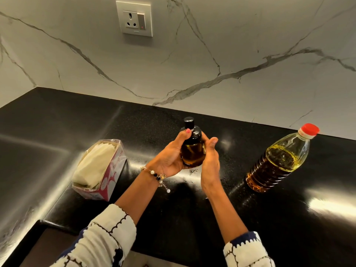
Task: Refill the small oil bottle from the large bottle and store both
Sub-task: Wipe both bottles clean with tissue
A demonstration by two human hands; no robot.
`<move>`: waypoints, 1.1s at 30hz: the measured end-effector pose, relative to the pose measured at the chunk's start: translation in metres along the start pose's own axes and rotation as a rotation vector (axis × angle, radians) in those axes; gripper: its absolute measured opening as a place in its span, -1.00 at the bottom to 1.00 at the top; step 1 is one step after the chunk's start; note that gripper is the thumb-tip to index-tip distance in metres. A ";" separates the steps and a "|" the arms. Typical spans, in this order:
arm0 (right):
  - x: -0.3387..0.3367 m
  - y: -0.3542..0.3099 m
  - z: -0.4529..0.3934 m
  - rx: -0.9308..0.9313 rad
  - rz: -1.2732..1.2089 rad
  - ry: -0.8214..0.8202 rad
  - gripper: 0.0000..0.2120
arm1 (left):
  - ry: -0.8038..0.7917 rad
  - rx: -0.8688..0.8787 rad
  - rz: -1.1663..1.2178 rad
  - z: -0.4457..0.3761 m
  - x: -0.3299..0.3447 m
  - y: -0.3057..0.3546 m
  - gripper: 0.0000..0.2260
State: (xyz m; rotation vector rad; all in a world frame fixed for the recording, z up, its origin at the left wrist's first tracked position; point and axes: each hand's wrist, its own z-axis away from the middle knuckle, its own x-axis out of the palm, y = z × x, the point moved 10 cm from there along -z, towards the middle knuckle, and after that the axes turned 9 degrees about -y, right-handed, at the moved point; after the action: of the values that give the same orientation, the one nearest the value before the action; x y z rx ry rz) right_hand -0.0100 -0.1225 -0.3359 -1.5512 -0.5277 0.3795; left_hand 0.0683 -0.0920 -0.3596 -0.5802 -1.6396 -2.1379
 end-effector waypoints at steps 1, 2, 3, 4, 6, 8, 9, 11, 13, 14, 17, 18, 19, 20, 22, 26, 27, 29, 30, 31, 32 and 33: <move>0.001 0.002 0.001 0.020 0.010 -0.025 -0.35 | 0.004 0.000 0.002 0.000 -0.003 0.000 -0.46; 0.003 0.006 0.005 0.044 0.006 -0.039 -0.33 | 0.008 0.004 0.000 0.000 -0.005 0.001 -0.42; 0.006 0.011 0.009 0.062 -0.004 -0.046 -0.32 | 0.010 0.016 0.000 0.001 -0.008 0.003 -0.37; 0.010 0.014 0.014 0.063 -0.010 -0.048 -0.30 | 0.005 0.026 -0.002 0.001 -0.010 0.004 -0.31; 0.017 0.014 0.022 0.034 -0.019 -0.041 -0.17 | -0.021 0.039 -0.032 0.002 -0.012 0.006 -0.20; 0.020 0.007 0.023 0.000 -0.021 -0.046 -0.07 | -0.029 0.033 -0.076 0.003 -0.016 0.005 -0.13; 0.020 0.000 0.021 -0.021 -0.020 -0.053 -0.07 | -0.027 0.018 -0.090 0.004 -0.019 0.002 -0.07; 0.017 -0.012 0.015 -0.052 -0.033 -0.084 -0.11 | -0.033 -0.010 -0.099 0.005 -0.020 -0.003 0.00; 0.013 -0.018 0.007 -0.057 -0.035 -0.113 -0.12 | -0.049 -0.023 -0.113 0.006 -0.018 -0.006 0.01; 0.011 -0.016 0.004 -0.038 -0.027 -0.119 -0.12 | -0.056 -0.034 -0.122 0.007 -0.017 -0.006 0.01; 0.011 0.000 0.003 0.047 -0.022 -0.112 -0.16 | -0.068 -0.073 -0.094 0.008 -0.017 -0.012 -0.03; 0.011 0.005 0.005 0.063 -0.017 -0.104 -0.12 | -0.056 -0.087 -0.058 0.008 -0.018 -0.015 -0.06; 0.012 0.009 0.008 0.073 -0.023 -0.096 -0.04 | -0.030 -0.100 -0.008 0.008 -0.021 -0.019 -0.09; 0.013 0.012 0.011 0.086 -0.038 -0.083 0.04 | 0.005 -0.106 0.048 0.008 -0.025 -0.022 -0.13; 0.016 0.018 0.016 0.115 -0.074 -0.059 0.12 | 0.065 -0.105 0.139 0.008 -0.030 -0.026 -0.15; 0.022 0.020 0.022 0.095 -0.101 -0.032 0.06 | 0.155 -0.074 0.270 0.008 -0.031 -0.024 -0.26; 0.024 0.020 0.022 0.084 -0.078 -0.038 0.08 | 0.173 -0.068 0.298 0.008 -0.031 -0.023 -0.33; 0.027 0.018 0.020 0.038 -0.023 -0.051 0.08 | 0.176 -0.066 0.291 0.009 -0.030 -0.020 -0.39; 0.028 0.014 0.019 0.006 0.001 -0.060 0.05 | 0.169 -0.066 0.276 0.009 -0.029 -0.019 -0.38; 0.030 0.010 0.017 -0.028 0.018 -0.070 0.02 | 0.158 -0.062 0.263 0.009 -0.028 -0.017 -0.36; 0.030 0.005 0.014 -0.063 0.032 -0.076 -0.02 | 0.146 -0.058 0.253 0.009 -0.027 -0.016 -0.34; 0.031 -0.001 0.011 -0.099 0.039 -0.084 -0.06 | 0.137 -0.055 0.246 0.009 -0.026 -0.015 -0.32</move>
State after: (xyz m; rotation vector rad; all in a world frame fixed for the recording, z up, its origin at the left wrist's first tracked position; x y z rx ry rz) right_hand 0.0096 -0.0969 -0.3329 -1.6482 -0.5892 0.4553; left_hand 0.0833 -0.0783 -0.3836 -0.6038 -1.3655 -2.0004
